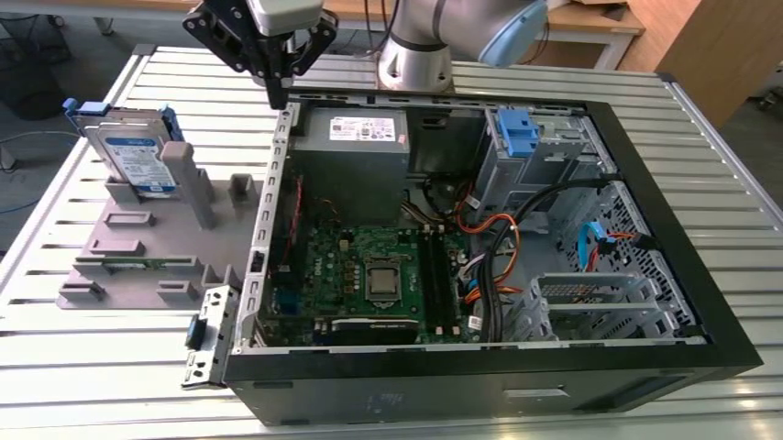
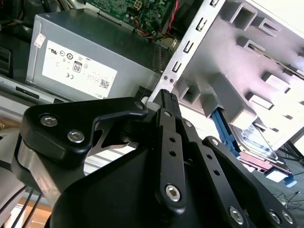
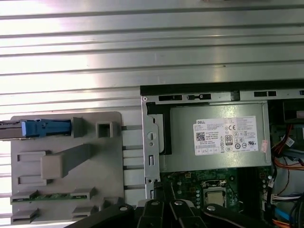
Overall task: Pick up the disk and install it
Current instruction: 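Reach for the disk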
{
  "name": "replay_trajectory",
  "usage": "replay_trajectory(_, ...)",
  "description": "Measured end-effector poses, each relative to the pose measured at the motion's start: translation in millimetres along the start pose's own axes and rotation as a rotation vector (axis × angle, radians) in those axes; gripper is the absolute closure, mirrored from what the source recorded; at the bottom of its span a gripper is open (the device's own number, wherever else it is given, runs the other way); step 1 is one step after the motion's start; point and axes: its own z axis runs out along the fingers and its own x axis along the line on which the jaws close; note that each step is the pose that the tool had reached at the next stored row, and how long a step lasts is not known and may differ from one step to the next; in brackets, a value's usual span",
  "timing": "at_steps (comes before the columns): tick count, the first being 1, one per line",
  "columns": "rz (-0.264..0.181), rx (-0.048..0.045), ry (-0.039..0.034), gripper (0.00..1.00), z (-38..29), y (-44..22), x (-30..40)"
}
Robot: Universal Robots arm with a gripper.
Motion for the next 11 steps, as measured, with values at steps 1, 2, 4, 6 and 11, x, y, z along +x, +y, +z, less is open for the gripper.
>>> replay_trajectory(1,0.000,0.0000,-0.0001,0.89,0.0,-0.1,1.4)
replay_trajectory(2,0.000,0.0000,0.0000,0.89,0.0,-0.3,2.8)
replay_trajectory(4,0.000,0.0000,0.0000,0.89,0.0,-0.5,5.5)
replay_trajectory(6,0.000,-0.0001,-0.0001,0.89,0.0,-0.8,9.4)
replay_trajectory(11,0.000,-0.0001,-0.0001,0.89,0.0,-1.3,17.3)
